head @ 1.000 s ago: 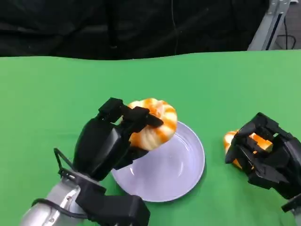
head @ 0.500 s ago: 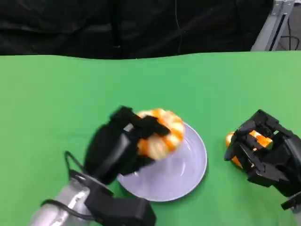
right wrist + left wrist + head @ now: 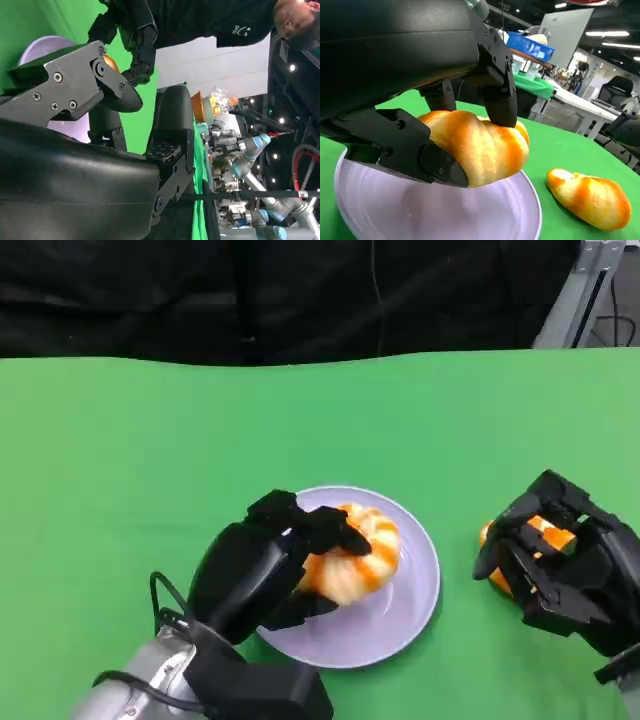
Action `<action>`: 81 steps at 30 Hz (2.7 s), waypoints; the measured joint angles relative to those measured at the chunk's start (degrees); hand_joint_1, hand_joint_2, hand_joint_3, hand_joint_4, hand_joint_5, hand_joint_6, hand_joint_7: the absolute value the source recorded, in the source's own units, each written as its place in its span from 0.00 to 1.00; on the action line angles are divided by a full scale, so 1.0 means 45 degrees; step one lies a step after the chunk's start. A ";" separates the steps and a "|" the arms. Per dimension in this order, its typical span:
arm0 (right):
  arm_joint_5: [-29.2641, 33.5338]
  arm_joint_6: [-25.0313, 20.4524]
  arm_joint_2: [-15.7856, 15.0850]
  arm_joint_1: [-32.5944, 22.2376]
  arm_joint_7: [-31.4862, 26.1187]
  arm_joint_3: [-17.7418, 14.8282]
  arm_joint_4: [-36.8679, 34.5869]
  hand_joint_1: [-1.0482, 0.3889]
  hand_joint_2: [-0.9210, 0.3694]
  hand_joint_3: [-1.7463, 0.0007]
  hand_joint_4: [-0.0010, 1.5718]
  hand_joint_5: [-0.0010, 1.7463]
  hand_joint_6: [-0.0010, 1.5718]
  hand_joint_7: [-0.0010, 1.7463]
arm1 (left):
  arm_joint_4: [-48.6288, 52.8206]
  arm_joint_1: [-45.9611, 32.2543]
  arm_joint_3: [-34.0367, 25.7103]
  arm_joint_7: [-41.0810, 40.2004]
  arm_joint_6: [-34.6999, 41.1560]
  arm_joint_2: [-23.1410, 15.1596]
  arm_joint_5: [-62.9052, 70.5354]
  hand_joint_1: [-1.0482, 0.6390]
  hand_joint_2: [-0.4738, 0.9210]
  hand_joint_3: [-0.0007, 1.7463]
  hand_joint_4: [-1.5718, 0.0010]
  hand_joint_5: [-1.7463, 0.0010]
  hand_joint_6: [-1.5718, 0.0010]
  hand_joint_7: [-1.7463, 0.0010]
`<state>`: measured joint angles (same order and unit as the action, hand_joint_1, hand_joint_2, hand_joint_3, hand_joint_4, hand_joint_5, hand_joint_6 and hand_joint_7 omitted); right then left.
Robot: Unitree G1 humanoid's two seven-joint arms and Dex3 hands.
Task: Grasp the bread from the table and place it into the plate.
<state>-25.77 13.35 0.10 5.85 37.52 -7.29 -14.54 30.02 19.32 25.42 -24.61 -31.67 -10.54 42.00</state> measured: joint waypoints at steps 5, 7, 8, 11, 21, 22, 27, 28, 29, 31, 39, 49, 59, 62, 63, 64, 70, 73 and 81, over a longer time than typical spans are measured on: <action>0.0007 -0.0025 0.0000 -0.0052 -0.0130 0.0059 0.0122 0.75 0.25 0.35 0.32 1.00 0.29 0.86 | 0.0123 0.0089 -0.0008 0.0090 0.0001 0.0000 -0.0003 0.61 0.99 0.00 0.74 0.18 0.65 0.34; 0.0008 -0.0035 0.0000 -0.0106 -0.0170 0.0105 0.0145 0.75 0.25 0.35 0.32 1.00 0.29 0.86 | 0.0163 0.0113 -0.0012 0.0103 0.0001 0.0000 -0.0003 0.61 0.99 0.00 0.74 0.19 0.64 0.35; 0.0008 -0.0043 0.0000 -0.0124 -0.0183 0.0127 0.0149 0.75 0.25 0.35 0.32 1.00 0.29 0.86 | 0.0175 0.0119 -0.0012 0.0105 0.0001 0.0000 -0.0003 0.61 0.99 0.00 0.74 0.19 0.64 0.35; 0.0007 -0.0073 0.0000 -0.0142 -0.0213 0.0182 0.0167 0.75 0.25 0.34 0.32 1.00 0.28 0.87 | 0.0154 0.0126 -0.0010 0.0258 0.0165 -0.0021 0.0036 0.52 1.00 0.03 0.66 0.57 0.50 0.82; -0.0001 -0.0208 0.0000 -0.0146 -0.0219 0.0202 0.0213 0.76 0.25 0.33 0.32 1.00 0.27 0.88 | -0.0414 0.0118 0.0010 0.0969 0.1132 -0.0383 0.0237 0.43 1.00 0.05 0.56 0.93 0.51 1.00; -0.0001 -0.0211 0.0000 -0.0147 -0.0219 0.0202 0.0226 0.77 0.24 0.33 0.32 1.00 0.27 0.88 | -0.0462 0.0119 0.0012 0.0976 0.1154 -0.0383 0.0237 0.34 1.00 0.06 0.57 0.95 0.54 1.00; -0.0005 -0.0283 0.0000 -0.0149 -0.0223 0.0206 0.0406 0.78 0.24 0.32 0.32 1.00 0.26 0.90 | -0.0746 0.0113 0.0012 0.1799 0.1646 -0.0411 0.0164 0.21 1.00 0.09 0.59 0.99 0.58 1.00; -0.0007 -0.0326 0.0000 -0.0150 -0.0227 0.0207 0.0434 0.79 0.23 0.32 0.32 1.00 0.26 0.90 | -0.0773 0.0112 0.0010 0.1902 0.1695 -0.0426 0.0160 0.18 1.00 0.10 0.60 0.99 0.60 1.00; -0.0013 -0.0397 0.0000 -0.0151 -0.0241 0.0207 0.0467 0.79 0.24 0.32 0.32 1.00 0.26 0.90 | -0.0806 0.0112 0.0010 0.1957 0.1725 -0.0444 0.0160 0.16 1.00 0.11 0.60 1.00 0.60 1.00; -0.0014 -0.0471 0.0006 -0.0162 -0.0344 0.0208 0.0549 0.79 0.24 0.32 0.31 1.00 0.25 0.90 | -0.0876 0.0113 0.0009 0.2017 0.1777 -0.0472 0.0161 0.12 1.00 0.13 0.62 1.00 0.62 1.00; -0.0008 -0.0469 0.0038 -0.0175 -0.0452 0.0210 0.0593 0.77 0.26 0.32 0.29 1.00 0.25 0.90 | -0.1078 0.0109 -0.0008 0.2398 0.1918 -0.0565 0.0043 0.01 1.00 0.26 0.72 1.00 0.74 1.00; 0.0006 -0.0468 0.0034 -0.0254 -0.0493 0.0221 0.0595 0.77 0.25 0.31 0.31 1.00 0.25 0.91 | -0.1494 -0.0194 -0.0657 0.3206 0.1568 -0.0741 -0.1466 0.00 1.00 0.35 0.76 0.99 0.81 1.00; 0.0006 -0.0474 0.0022 -0.0254 -0.0438 0.0222 0.0595 0.77 0.26 0.30 0.32 1.00 0.25 0.93 | -0.0931 -0.0481 -0.1692 0.1686 -0.0366 -0.0531 -0.2112 0.05 1.00 0.32 0.65 0.97 0.75 0.99; 0.0007 -0.0474 0.0022 -0.0254 -0.0435 0.0222 0.0594 0.78 0.26 0.30 0.32 1.00 0.24 0.93 | -0.0620 -0.0547 -0.1971 0.1332 -0.0934 -0.0446 -0.2361 0.07 1.00 0.32 0.64 0.98 0.74 0.99; 0.0007 -0.0474 0.0022 -0.0254 -0.0436 0.0222 0.0594 0.78 0.26 0.29 0.32 1.00 0.24 0.93 | -0.0569 -0.0583 -0.2073 0.1245 -0.1064 -0.0447 -0.2424 0.07 1.00 0.32 0.63 0.98 0.74 0.99; 0.0008 -0.0474 0.0022 -0.0254 -0.0437 0.0222 0.0594 0.78 0.26 0.29 0.32 1.00 0.24 0.93 | -0.0558 -0.0621 -0.2159 0.1172 -0.1150 -0.0446 -0.2456 0.07 1.00 0.32 0.63 0.98 0.74 0.99; 0.0011 -0.0473 0.0020 -0.0254 -0.0434 0.0227 0.0593 0.78 0.26 0.29 0.32 1.00 0.24 0.93 | -0.0597 -0.0998 -0.2687 0.0995 -0.1800 -0.0447 -0.2769 0.08 1.00 0.31 0.60 0.97 0.71 0.98; 0.0011 -0.0472 0.0007 -0.0254 -0.0410 0.0219 0.0590 0.77 0.26 0.29 0.32 1.00 0.24 0.93 | -0.0724 -0.1442 -0.3083 0.0962 -0.2029 -0.0481 -0.3026 0.09 1.00 0.30 0.59 0.98 0.71 0.98; 0.0010 -0.0468 -0.0041 -0.0253 -0.0331 0.0192 0.0575 0.76 0.28 0.29 0.32 1.00 0.24 0.93 | -0.0752 -0.2229 -0.3879 0.1081 -0.2889 -0.0635 -0.4077 0.11 1.00 0.27 0.57 0.98 0.67 0.98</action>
<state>-25.73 11.25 -0.09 4.71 36.03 -6.43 -11.96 26.64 9.29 7.97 -19.74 -44.67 -13.40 23.65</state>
